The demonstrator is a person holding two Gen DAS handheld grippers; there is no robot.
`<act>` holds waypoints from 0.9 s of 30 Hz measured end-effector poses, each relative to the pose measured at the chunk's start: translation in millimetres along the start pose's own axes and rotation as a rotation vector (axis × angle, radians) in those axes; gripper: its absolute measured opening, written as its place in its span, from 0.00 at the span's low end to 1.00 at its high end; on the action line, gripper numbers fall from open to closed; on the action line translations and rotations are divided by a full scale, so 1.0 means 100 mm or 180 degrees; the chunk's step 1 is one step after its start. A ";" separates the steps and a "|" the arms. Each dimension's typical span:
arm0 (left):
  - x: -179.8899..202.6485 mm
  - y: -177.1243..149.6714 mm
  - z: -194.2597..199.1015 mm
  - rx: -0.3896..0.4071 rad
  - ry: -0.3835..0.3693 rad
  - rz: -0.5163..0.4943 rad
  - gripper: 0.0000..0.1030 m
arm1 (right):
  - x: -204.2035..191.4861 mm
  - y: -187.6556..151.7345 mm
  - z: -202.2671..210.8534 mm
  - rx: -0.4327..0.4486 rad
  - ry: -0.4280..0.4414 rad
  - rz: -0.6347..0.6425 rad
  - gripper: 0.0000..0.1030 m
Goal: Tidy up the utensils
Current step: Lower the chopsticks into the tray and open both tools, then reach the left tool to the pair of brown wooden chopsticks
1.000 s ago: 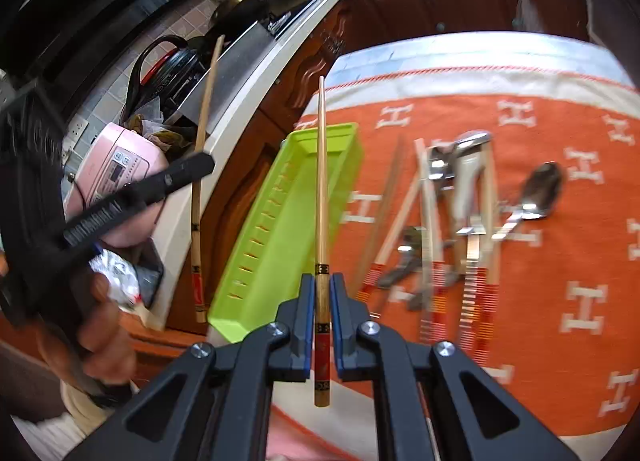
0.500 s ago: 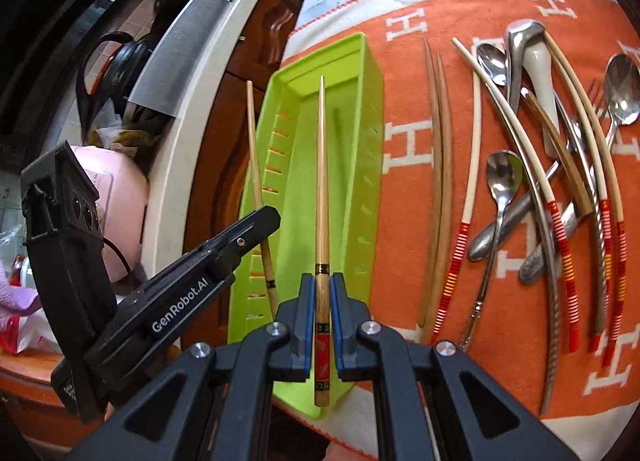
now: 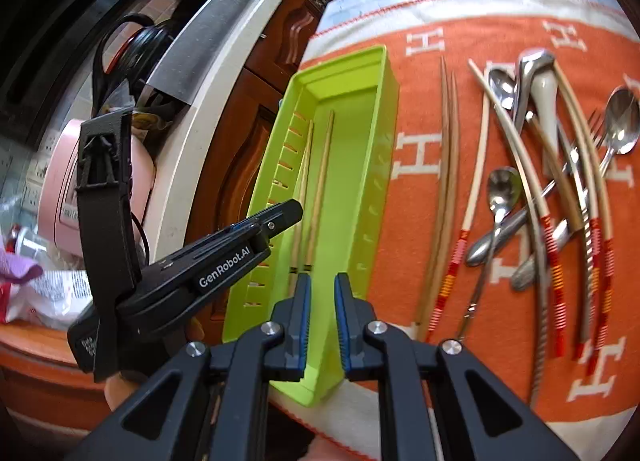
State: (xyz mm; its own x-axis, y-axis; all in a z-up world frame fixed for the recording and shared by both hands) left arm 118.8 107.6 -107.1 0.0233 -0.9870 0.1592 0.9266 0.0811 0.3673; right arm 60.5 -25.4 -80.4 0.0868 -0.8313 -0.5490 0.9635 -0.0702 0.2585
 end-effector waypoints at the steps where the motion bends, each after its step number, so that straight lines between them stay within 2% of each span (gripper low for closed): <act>1: 0.02 0.00 0.03 0.0012 -0.0006 -0.0005 0.12 | 0.02 0.00 0.03 0.0031 -0.0038 0.0031 0.12; 4: 0.09 0.01 0.12 0.0064 -0.0049 -0.0021 0.13 | 0.10 0.01 0.16 0.0143 -0.0176 0.0155 0.12; 8: 0.25 0.02 0.29 0.0190 -0.0091 -0.0086 0.22 | 0.20 0.03 0.40 0.0365 -0.0302 0.0293 0.12; 17: 0.73 0.01 0.51 0.0311 -0.0294 -0.0298 0.22 | 0.52 0.11 0.93 0.0804 -0.0448 0.0347 0.12; 22: 1.00 -0.03 0.43 0.0223 -0.0477 -0.0404 0.21 | 0.75 0.14 1.13 0.0921 -0.0480 0.0270 0.12; 25: 1.11 -0.06 0.30 0.0110 -0.0576 -0.0463 0.13 | 0.86 0.15 1.18 0.0955 -0.0482 0.0202 0.12; 27: 1.16 -0.06 0.18 0.0028 -0.0585 -0.0501 0.11 | 0.92 0.13 1.15 0.0922 -0.0443 0.0170 0.12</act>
State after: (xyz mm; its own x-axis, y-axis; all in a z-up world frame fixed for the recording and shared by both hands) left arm 108.7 -4.8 -74.0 -0.1907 -0.9457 0.2631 0.9100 -0.0699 0.4086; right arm 51.8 -165.9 -35.8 0.0806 -0.9040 -0.4198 0.8445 -0.1617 0.5105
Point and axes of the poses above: each gripper's, at about its wrist camera, not at the fingertips, and z roughly against the way its jaws point, x to its right, y to its top, the point moved 4 cm from there along -z, roughly the way its jaws point
